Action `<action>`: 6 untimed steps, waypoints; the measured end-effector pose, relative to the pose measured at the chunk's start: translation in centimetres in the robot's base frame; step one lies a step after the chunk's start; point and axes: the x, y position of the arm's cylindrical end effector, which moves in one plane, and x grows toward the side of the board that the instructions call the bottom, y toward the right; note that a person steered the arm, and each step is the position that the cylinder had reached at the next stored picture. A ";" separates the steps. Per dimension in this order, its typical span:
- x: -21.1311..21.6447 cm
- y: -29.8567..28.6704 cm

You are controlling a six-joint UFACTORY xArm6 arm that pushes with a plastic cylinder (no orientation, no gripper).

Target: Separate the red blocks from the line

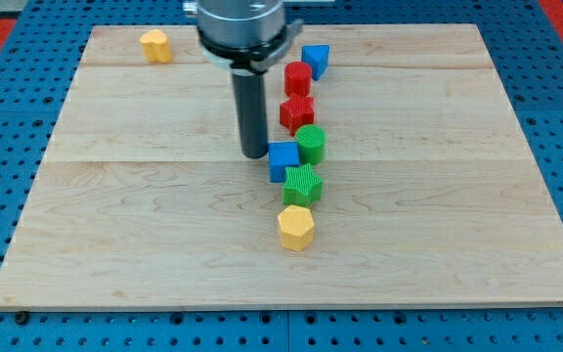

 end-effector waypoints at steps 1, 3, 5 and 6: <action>-0.2 -7.3; -12.8 -9.1; -22.4 2.2; -20.2 6.7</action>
